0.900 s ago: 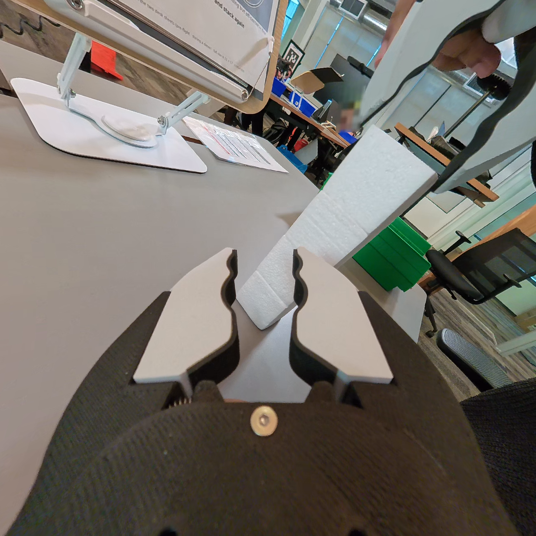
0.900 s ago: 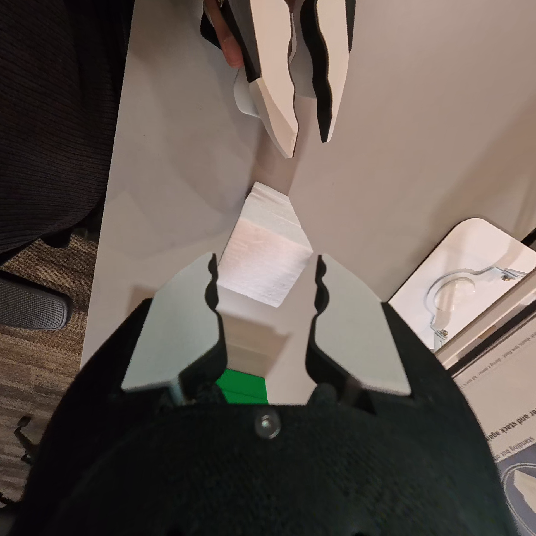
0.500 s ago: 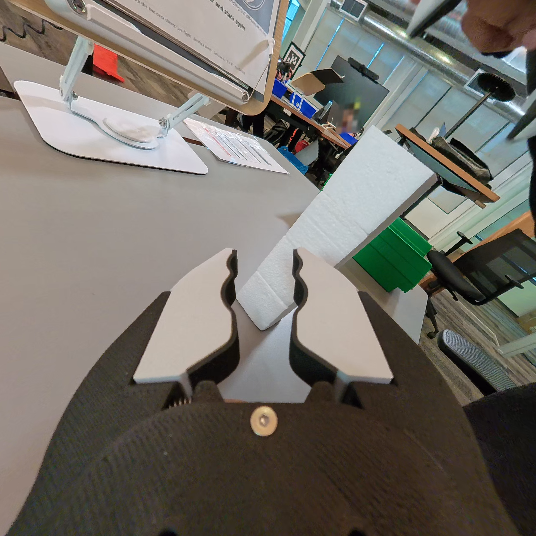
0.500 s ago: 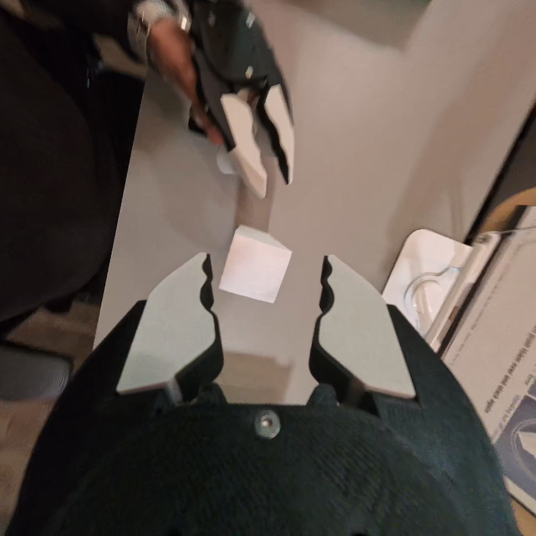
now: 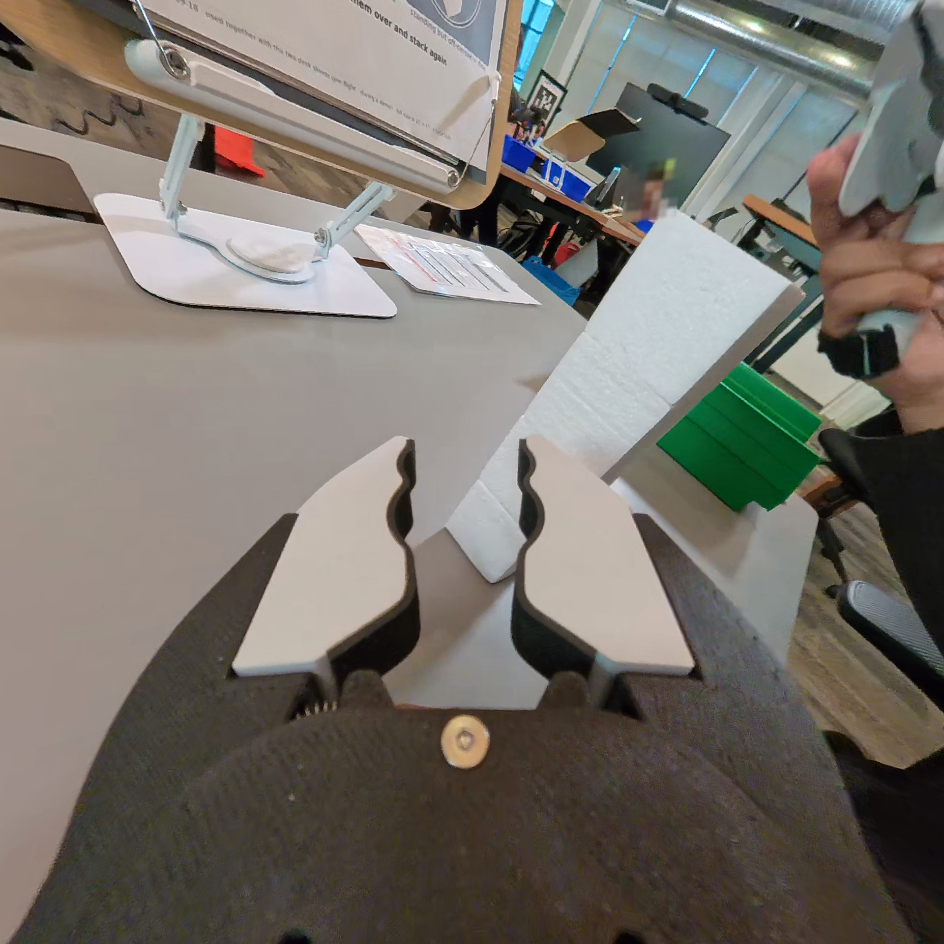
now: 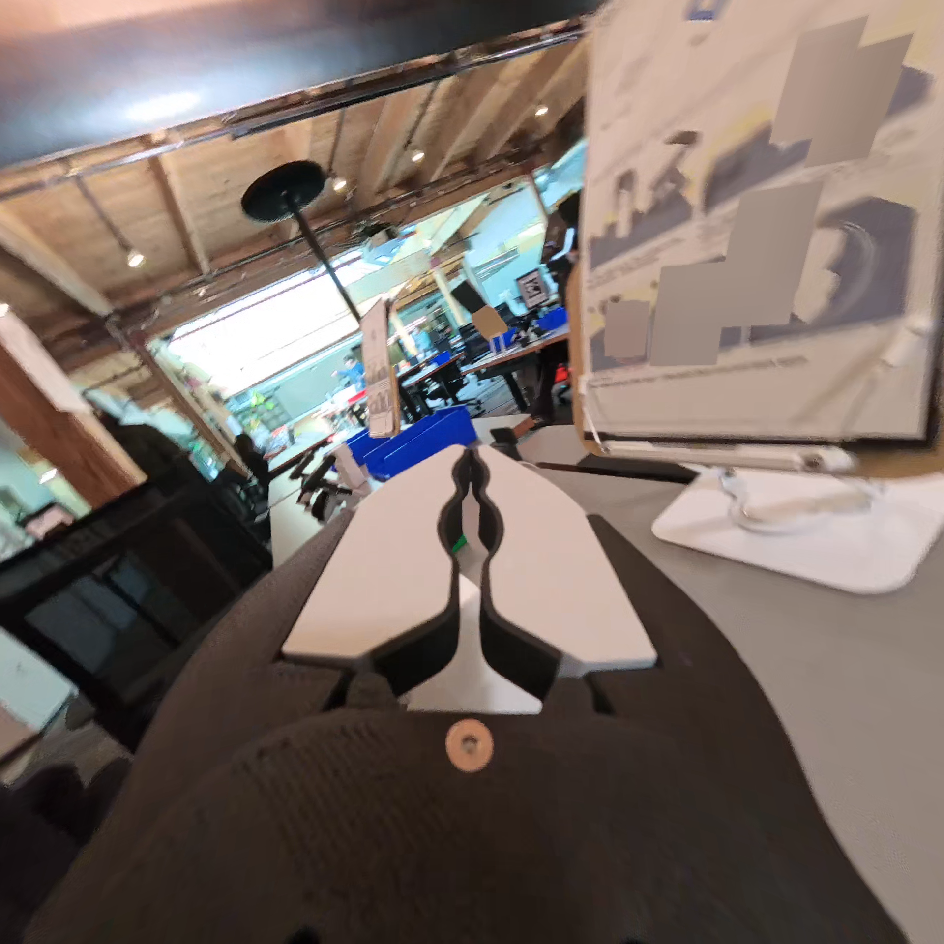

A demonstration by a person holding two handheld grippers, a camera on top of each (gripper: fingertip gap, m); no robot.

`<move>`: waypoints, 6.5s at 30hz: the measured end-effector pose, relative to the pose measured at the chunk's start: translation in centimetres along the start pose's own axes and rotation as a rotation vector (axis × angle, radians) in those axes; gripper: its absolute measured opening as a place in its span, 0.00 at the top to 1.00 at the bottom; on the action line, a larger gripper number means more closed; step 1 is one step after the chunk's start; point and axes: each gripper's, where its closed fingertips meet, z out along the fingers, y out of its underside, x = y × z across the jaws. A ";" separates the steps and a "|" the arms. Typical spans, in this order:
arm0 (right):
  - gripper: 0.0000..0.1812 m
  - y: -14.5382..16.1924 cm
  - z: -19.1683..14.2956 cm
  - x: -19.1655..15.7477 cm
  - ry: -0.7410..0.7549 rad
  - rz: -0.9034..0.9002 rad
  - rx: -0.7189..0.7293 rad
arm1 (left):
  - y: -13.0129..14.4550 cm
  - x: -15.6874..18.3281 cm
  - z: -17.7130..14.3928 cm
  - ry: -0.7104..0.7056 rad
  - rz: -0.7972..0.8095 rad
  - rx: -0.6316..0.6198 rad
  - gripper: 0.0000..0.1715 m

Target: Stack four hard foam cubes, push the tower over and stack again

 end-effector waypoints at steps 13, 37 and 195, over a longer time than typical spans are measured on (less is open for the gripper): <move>1.00 0.6 -3.3 3.6 0.466 -0.229 -0.124 | -0.5 -1.8 -0.9 -0.150 0.108 0.025 0.78; 1.00 17.1 -4.3 11.1 0.544 -0.015 -0.598 | 0.1 -2.3 -4.3 -0.265 0.165 0.032 0.81; 1.00 23.9 -5.8 10.0 0.867 0.133 -1.116 | -1.0 -3.4 -3.5 -0.223 -0.125 0.062 0.81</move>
